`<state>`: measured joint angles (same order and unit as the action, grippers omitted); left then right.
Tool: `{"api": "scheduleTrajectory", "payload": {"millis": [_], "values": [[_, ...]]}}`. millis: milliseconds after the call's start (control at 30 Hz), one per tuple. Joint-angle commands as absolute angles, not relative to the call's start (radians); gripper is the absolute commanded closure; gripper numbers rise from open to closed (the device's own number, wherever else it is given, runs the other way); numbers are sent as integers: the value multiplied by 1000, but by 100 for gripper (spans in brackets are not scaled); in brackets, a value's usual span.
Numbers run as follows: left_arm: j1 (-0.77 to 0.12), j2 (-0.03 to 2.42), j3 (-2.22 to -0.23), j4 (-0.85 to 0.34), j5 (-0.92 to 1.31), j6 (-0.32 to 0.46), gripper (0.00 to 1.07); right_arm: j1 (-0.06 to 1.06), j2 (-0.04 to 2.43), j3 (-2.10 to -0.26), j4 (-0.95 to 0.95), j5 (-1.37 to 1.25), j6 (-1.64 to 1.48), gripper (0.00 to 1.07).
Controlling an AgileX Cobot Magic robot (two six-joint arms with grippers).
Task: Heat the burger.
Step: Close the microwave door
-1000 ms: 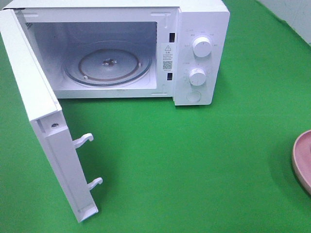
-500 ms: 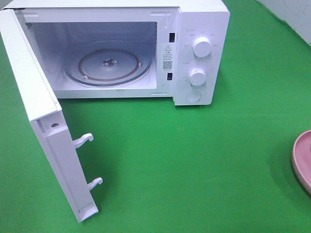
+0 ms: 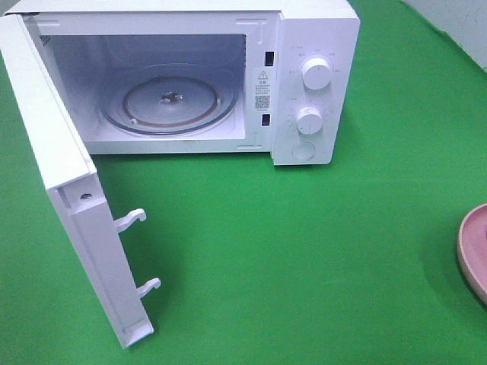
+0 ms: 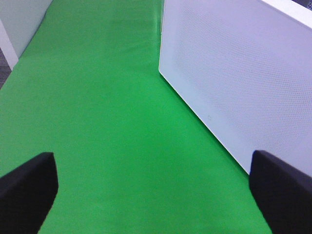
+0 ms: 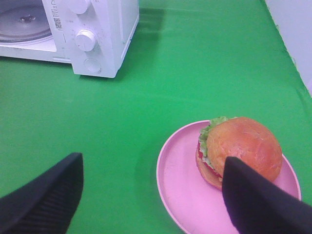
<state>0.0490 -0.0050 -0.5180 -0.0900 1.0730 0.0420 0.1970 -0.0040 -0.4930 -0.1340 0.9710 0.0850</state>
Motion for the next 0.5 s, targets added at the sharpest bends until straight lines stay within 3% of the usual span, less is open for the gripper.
{"api": "scheduleTrajectory", "payload": {"millis": [33, 300, 433, 500], "values": [[53, -10, -519, -95, 1063, 39, 6, 190, -32, -492, -128, 959, 77, 31], [53, 67, -556, -93, 996, 39, 12, 190, -32, -492, -131, 959, 80, 32], [53, 154, -556, -92, 971, 37, 24, 190, -32, -492, -131, 959, 80, 32], [53, 230, -556, -110, 919, 37, 40, 190, -32, -492, -131, 959, 80, 32]]}}
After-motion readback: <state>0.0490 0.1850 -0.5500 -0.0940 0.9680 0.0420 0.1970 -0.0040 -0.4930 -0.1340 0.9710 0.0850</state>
